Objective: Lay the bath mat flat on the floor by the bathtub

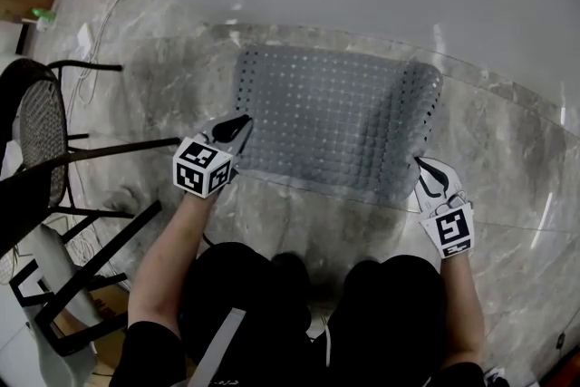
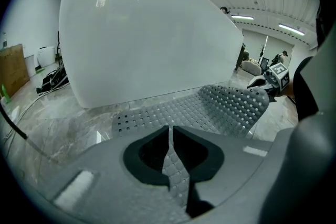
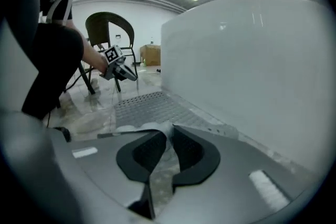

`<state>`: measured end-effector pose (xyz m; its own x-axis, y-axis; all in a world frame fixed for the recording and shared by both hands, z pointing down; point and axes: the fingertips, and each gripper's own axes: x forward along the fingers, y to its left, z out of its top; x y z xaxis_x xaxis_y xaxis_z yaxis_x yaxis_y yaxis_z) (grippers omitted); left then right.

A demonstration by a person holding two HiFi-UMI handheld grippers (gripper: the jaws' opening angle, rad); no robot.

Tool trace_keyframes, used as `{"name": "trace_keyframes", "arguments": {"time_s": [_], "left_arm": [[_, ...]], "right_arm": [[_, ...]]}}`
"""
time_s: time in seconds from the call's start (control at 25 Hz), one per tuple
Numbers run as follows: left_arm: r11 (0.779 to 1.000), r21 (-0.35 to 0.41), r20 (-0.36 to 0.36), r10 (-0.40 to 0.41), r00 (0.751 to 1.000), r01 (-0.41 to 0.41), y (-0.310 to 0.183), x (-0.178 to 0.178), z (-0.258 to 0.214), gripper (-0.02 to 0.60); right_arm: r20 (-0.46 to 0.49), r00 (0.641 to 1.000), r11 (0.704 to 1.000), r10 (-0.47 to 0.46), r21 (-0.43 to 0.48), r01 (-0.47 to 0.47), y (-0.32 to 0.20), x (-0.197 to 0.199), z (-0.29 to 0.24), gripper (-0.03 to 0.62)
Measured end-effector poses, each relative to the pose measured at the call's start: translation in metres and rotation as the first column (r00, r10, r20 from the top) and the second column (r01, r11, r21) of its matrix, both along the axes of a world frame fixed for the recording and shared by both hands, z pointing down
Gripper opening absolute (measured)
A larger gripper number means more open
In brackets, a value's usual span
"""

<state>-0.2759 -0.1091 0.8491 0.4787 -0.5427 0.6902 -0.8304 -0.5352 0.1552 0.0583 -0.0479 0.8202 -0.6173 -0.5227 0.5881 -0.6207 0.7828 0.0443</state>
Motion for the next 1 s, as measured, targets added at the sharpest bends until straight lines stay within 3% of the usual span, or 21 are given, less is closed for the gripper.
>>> {"name": "trace_keyframes", "arguments": {"time_s": [0.2,0.36,0.52,0.72,0.84,1.0], "left_arm": [[1.000,-0.013,-0.020,0.026,0.999,-0.026,0.003,0.013,0.004,0.034],[0.997,-0.025,-0.034,0.069,0.997,-0.070,0.008,0.030,0.006,0.034],[0.993,-0.035,-0.029,0.109,0.994,-0.110,0.012,0.040,0.004,0.034],[0.990,-0.043,-0.023,0.136,0.990,-0.137,0.016,0.045,0.003,0.034],[0.989,-0.049,-0.023,0.142,0.990,-0.143,0.020,0.046,0.006,0.034],[0.987,-0.063,-0.024,0.147,0.989,-0.148,0.026,0.046,0.012,0.034]], "right_arm": [[0.213,0.966,0.975,0.147,-0.198,-0.105,0.006,0.000,0.032,0.032],[0.303,0.939,0.954,0.161,-0.292,-0.069,0.012,-0.023,0.045,0.038],[0.410,0.890,0.914,0.201,-0.404,-0.020,0.014,-0.054,0.053,0.063],[0.451,0.851,0.849,0.270,-0.528,0.010,0.019,-0.076,0.073,0.067],[0.420,0.854,0.796,0.307,-0.605,0.011,0.034,-0.078,0.091,0.070],[0.385,0.863,0.775,0.327,-0.632,-0.011,0.044,-0.070,0.099,0.071]]}}
